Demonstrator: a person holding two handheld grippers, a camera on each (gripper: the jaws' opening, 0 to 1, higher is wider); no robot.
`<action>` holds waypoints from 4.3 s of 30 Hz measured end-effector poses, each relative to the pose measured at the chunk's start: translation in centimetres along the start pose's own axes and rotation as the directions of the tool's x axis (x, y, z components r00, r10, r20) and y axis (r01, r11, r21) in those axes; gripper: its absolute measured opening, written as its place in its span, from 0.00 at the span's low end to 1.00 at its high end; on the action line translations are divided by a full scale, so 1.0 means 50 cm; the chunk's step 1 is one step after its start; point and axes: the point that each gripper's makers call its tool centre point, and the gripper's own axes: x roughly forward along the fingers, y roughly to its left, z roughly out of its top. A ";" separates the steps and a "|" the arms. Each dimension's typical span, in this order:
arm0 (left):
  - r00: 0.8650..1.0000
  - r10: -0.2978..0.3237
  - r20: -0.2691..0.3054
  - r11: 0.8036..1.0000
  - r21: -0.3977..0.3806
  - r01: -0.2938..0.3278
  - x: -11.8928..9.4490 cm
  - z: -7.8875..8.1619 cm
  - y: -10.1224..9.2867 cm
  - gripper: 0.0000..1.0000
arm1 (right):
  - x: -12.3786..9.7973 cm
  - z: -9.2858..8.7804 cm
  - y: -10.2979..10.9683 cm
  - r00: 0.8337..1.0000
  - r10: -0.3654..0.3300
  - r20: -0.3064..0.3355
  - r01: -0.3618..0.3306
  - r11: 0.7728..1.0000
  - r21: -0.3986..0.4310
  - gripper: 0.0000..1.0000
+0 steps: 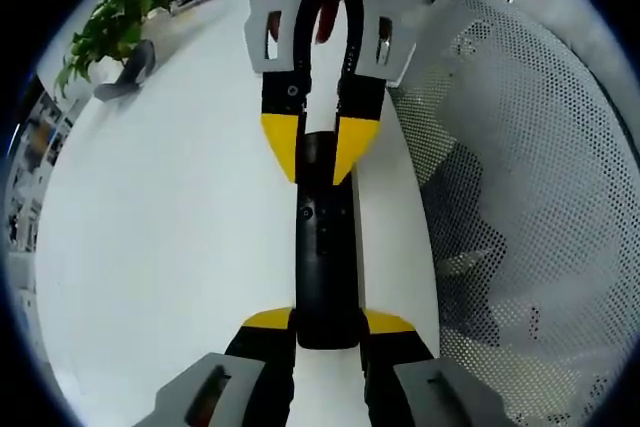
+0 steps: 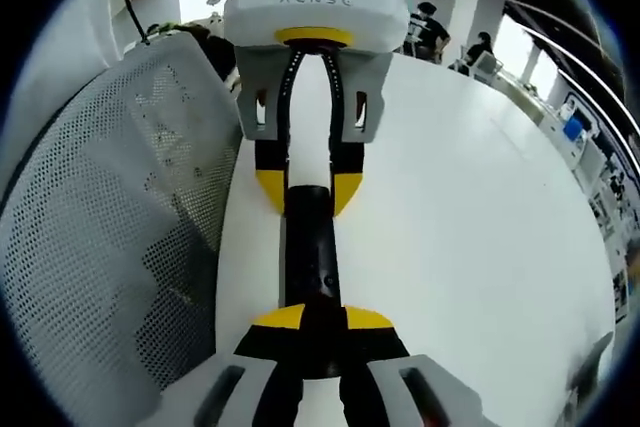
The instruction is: Press the specified remote control buttons in sequence, fully releasing each button before pressing the next.
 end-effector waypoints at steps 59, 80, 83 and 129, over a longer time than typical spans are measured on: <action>1.000 0.003 -0.030 1.000 0.010 -0.003 0.000 0.001 -0.001 0.24 | 0.011 -0.008 0.023 0.976 0.028 -0.216 -0.013 0.998 0.067 0.05; 1.000 0.017 -0.008 1.000 -0.019 -0.017 -0.001 -0.001 -0.001 0.24 | -0.001 -0.016 0.026 0.993 -0.033 -0.110 0.044 0.994 0.098 0.03; 1.000 0.015 0.009 1.000 -0.025 -0.015 -0.002 -0.001 -0.001 0.24 | 0.002 -0.015 0.026 0.989 -0.045 -0.138 0.056 0.995 0.082 0.03; 1.000 0.014 0.006 1.000 -0.019 -0.014 -0.001 0.000 -0.001 0.24 | -0.009 -0.016 0.021 0.991 -0.120 0.052 0.111 0.982 0.153 0.00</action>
